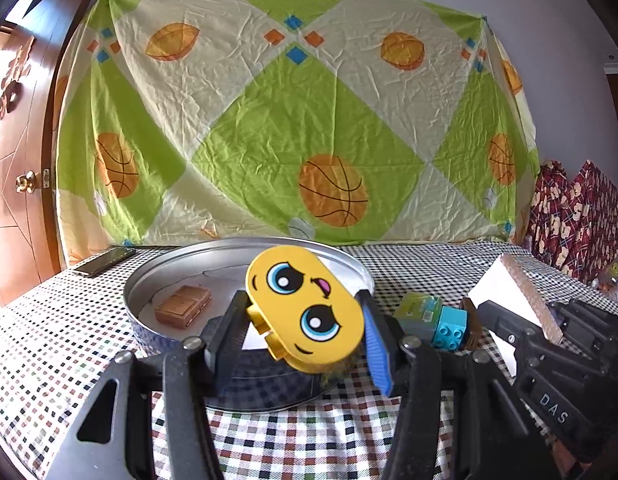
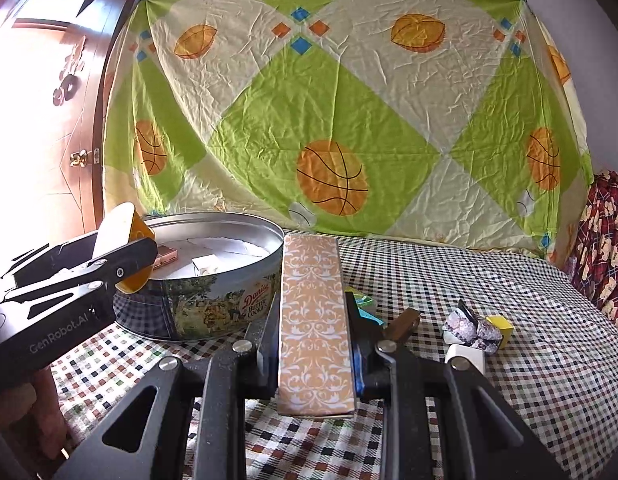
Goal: Organize rigid objects
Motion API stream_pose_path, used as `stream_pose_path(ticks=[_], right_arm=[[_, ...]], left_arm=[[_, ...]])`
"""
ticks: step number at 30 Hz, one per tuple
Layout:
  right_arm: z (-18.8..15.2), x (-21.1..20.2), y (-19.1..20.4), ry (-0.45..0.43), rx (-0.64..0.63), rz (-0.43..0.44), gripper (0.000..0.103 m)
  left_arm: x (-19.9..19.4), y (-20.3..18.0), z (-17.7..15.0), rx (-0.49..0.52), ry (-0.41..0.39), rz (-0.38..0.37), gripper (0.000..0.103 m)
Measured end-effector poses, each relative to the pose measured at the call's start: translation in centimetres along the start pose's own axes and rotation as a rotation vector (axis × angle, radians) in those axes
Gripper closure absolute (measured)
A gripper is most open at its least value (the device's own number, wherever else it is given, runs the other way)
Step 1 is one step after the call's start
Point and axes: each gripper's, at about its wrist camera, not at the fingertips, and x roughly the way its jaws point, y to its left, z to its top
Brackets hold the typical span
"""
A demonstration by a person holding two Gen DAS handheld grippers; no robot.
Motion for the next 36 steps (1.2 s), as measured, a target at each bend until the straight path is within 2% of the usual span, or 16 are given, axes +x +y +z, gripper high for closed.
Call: stream_pose_path(ticks=[18, 26, 36], right_arm=[[0.6, 1.0, 3.6, 0.009, -0.047, 0.077, 0.075], [1.2, 1.4, 3.9, 0.014, -0.005, 0.127, 0.075], [1.6, 1.4, 4.9, 0.015, -0.012, 0.161, 0.075]], left_arm=[[0.0, 2.9, 0.0, -0.018, 0.001, 0.071, 0.050], [-0.1, 3.9, 0.0, -0.024, 0.001, 0.096, 0.050], [-0.1, 4.8, 0.0, -0.031, 0.004, 0.114, 0.050]])
